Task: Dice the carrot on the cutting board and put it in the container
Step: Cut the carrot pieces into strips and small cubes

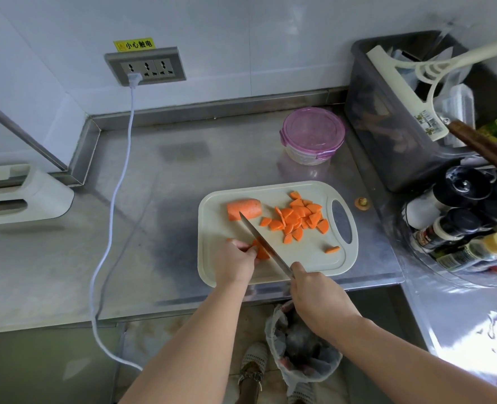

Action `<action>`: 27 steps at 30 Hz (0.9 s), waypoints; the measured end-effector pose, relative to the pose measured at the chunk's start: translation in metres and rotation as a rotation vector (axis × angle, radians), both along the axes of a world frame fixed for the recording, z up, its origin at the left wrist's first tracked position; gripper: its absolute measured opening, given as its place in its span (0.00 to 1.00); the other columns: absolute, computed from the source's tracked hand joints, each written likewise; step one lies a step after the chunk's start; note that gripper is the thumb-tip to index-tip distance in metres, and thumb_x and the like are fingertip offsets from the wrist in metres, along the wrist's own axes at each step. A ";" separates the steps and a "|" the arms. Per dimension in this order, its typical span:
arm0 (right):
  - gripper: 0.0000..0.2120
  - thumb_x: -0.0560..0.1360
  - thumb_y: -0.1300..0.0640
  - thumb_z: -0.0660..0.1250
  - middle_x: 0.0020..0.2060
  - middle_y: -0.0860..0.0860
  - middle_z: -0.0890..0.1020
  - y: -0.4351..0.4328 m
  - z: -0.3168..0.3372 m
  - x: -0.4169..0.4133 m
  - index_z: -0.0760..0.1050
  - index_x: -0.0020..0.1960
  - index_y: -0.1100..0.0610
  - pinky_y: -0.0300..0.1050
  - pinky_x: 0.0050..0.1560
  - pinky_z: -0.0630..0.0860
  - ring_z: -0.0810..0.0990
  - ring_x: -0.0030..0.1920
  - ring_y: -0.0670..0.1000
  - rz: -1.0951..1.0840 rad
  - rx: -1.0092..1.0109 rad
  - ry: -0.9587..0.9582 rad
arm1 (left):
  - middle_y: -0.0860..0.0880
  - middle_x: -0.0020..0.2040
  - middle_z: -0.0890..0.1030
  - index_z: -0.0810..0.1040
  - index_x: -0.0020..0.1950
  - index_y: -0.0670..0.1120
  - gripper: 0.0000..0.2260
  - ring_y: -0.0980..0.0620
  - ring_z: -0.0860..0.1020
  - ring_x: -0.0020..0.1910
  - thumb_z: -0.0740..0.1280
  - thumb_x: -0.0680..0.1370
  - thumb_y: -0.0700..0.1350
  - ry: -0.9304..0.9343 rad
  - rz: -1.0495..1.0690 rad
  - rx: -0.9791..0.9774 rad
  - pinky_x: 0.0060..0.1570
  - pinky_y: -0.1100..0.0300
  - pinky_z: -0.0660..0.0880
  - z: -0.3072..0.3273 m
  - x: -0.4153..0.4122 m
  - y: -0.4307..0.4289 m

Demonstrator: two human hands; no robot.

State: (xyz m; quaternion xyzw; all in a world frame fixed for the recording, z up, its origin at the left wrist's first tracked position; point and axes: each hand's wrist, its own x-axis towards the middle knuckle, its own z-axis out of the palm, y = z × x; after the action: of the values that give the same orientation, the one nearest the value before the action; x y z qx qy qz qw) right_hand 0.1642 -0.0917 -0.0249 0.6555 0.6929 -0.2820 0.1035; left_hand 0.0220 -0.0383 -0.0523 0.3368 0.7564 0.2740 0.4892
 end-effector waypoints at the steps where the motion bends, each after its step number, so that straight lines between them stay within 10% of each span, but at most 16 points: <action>1: 0.13 0.80 0.63 0.57 0.43 0.53 0.81 -0.001 0.000 0.000 0.63 0.63 0.55 0.49 0.39 0.81 0.82 0.40 0.54 0.001 -0.006 0.000 | 0.46 0.38 0.83 0.74 0.36 0.52 0.11 0.45 0.83 0.44 0.70 0.76 0.41 0.007 -0.011 0.007 0.53 0.47 0.78 0.000 0.000 0.000; 11: 0.17 0.80 0.61 0.57 0.42 0.52 0.79 0.002 -0.005 0.003 0.60 0.68 0.55 0.44 0.32 0.75 0.78 0.36 0.50 0.054 -0.002 -0.014 | 0.53 0.41 0.80 0.78 0.46 0.48 0.05 0.54 0.79 0.41 0.63 0.79 0.42 0.369 -0.208 0.317 0.41 0.63 0.68 0.041 -0.026 0.021; 14: 0.16 0.80 0.62 0.55 0.39 0.51 0.71 0.003 -0.005 0.003 0.62 0.68 0.57 0.43 0.29 0.68 0.67 0.30 0.48 0.102 0.007 -0.039 | 0.55 0.47 0.80 0.82 0.48 0.49 0.12 0.57 0.76 0.42 0.60 0.78 0.37 0.493 -0.650 0.448 0.40 0.67 0.67 0.061 -0.019 0.043; 19: 0.20 0.80 0.62 0.58 0.43 0.53 0.78 0.002 -0.004 0.003 0.57 0.70 0.57 0.41 0.25 0.63 0.74 0.36 0.53 0.094 0.002 -0.053 | 0.52 0.47 0.77 0.84 0.51 0.52 0.14 0.51 0.75 0.42 0.58 0.79 0.41 0.757 -1.306 0.002 0.24 0.65 0.64 0.073 0.013 0.063; 27: 0.17 0.80 0.60 0.57 0.41 0.51 0.77 0.003 -0.002 0.004 0.59 0.67 0.56 0.45 0.33 0.73 0.77 0.38 0.52 0.075 -0.028 -0.024 | 0.46 0.55 0.80 0.82 0.56 0.47 0.11 0.46 0.77 0.46 0.63 0.77 0.46 0.812 -1.359 -0.138 0.26 0.61 0.64 0.065 0.025 0.069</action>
State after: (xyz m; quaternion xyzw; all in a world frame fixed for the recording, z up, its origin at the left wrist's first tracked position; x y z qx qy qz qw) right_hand 0.1682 -0.0889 -0.0269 0.6309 0.7118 -0.2794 0.1314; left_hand 0.0470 0.0303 0.0125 0.7673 0.5196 -0.2761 0.2550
